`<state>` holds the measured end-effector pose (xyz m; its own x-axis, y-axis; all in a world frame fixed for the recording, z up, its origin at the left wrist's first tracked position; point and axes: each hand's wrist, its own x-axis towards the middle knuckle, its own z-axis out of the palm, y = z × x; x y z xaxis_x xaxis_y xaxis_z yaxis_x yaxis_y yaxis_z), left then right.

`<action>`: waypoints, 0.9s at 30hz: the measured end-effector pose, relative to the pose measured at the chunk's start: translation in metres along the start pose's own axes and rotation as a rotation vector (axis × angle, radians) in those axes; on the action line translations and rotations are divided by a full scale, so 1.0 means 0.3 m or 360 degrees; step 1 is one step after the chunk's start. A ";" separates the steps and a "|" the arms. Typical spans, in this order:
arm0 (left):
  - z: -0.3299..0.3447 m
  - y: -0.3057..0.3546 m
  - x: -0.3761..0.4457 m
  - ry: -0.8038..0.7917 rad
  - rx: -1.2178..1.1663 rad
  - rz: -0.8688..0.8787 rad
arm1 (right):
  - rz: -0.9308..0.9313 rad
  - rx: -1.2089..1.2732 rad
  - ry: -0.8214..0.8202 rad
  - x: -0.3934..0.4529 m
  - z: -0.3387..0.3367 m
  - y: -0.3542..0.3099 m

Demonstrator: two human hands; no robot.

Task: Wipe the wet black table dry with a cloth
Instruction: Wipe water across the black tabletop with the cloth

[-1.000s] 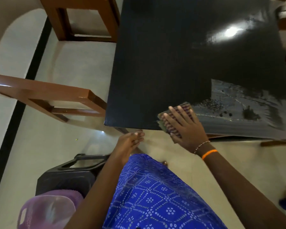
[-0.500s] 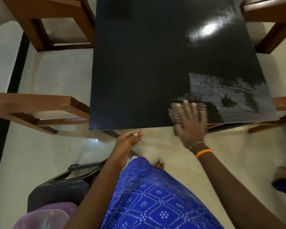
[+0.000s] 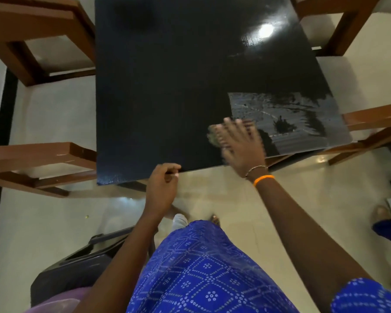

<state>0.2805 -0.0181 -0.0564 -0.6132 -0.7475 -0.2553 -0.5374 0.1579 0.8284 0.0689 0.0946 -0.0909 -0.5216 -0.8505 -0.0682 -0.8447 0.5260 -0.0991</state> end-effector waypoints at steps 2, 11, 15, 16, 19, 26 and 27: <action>0.017 0.014 0.030 0.0052 0.0450 0.0347 | 0.0267 -0.0023 -0.0033 -0.045 -0.022 0.173; 0.047 0.074 0.111 0.0008 0.1053 0.0554 | 0.1054 0.0140 0.0040 -0.087 -0.040 0.351; 0.058 0.075 0.109 -0.0006 0.1081 0.0526 | 0.0845 0.0172 0.0096 -0.018 -0.009 0.060; 0.060 0.075 0.109 0.0006 0.1079 0.0499 | 0.0712 0.0192 0.0084 0.001 -0.003 -0.032; 0.059 0.068 0.098 0.0084 0.1076 0.0434 | 0.0167 0.0244 -0.0071 0.043 0.006 -0.263; 0.080 0.090 0.077 0.0069 0.1091 0.0379 | -0.0203 0.0136 -0.0119 0.057 -0.006 -0.110; 0.099 0.104 0.077 0.0051 0.1077 0.0392 | -0.0118 0.0136 -0.0112 0.057 -0.015 -0.052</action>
<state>0.2324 -0.0112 -0.0511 -0.7513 -0.6554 -0.0775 -0.6327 0.6820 0.3668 0.0727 0.0717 -0.0861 -0.4458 -0.8861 -0.1264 -0.8658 0.4628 -0.1904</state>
